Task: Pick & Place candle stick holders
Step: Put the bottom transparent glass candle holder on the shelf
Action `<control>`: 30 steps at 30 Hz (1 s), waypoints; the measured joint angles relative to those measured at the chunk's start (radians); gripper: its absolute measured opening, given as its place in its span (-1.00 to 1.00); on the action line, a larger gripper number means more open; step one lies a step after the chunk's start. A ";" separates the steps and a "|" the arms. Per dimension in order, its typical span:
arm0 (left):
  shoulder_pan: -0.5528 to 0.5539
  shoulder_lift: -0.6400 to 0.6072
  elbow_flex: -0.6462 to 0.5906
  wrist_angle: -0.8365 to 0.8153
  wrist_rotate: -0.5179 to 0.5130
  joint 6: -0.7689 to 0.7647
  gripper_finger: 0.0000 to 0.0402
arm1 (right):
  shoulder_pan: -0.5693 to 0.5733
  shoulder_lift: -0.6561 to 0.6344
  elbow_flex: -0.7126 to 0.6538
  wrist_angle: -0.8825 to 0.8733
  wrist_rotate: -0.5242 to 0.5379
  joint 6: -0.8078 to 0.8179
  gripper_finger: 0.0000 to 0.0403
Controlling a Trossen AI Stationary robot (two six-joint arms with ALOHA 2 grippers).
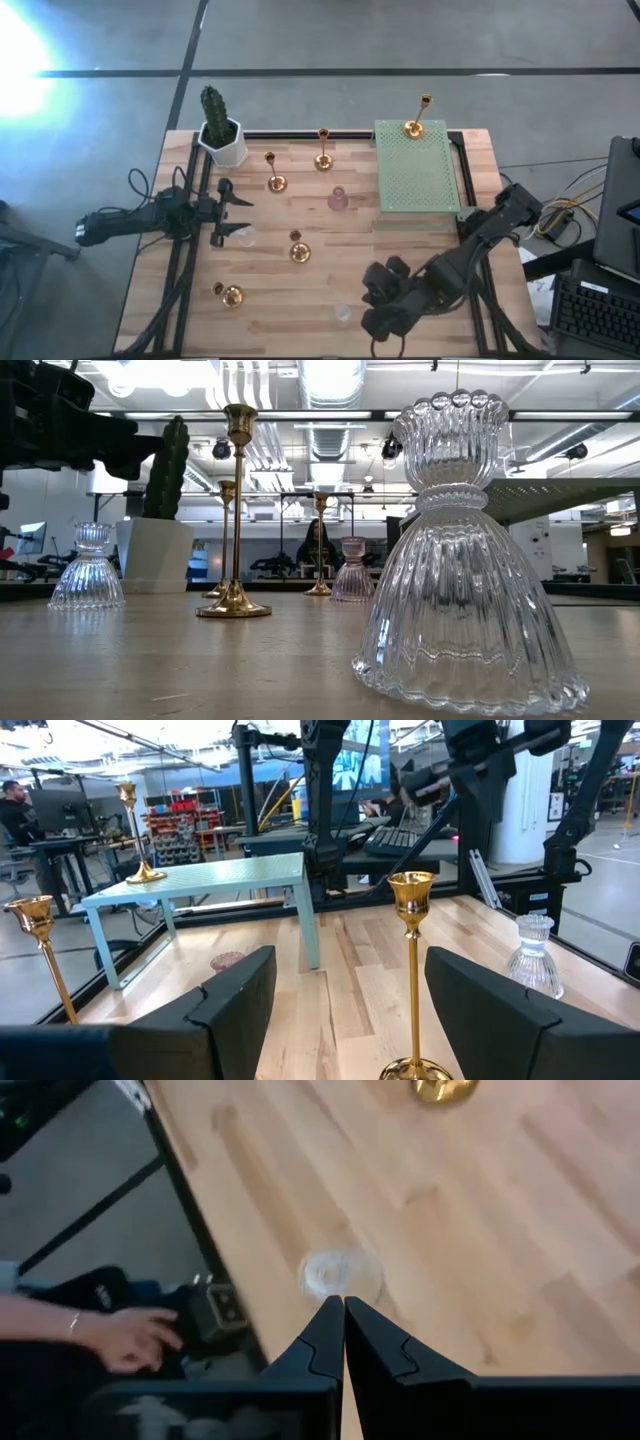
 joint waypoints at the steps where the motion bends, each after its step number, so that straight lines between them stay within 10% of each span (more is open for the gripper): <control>1: 0.000 0.000 0.000 0.000 0.000 0.000 0.30 | -0.007 0.007 0.000 0.003 -0.024 0.009 -0.96; 13: 0.000 0.000 0.000 0.000 0.000 0.000 0.30 | -0.079 0.117 -0.002 0.129 -0.186 -0.001 -0.89; 30: 0.000 0.000 0.000 0.000 0.000 0.000 0.30 | -0.145 0.236 -0.002 0.160 -0.375 -0.007 -0.03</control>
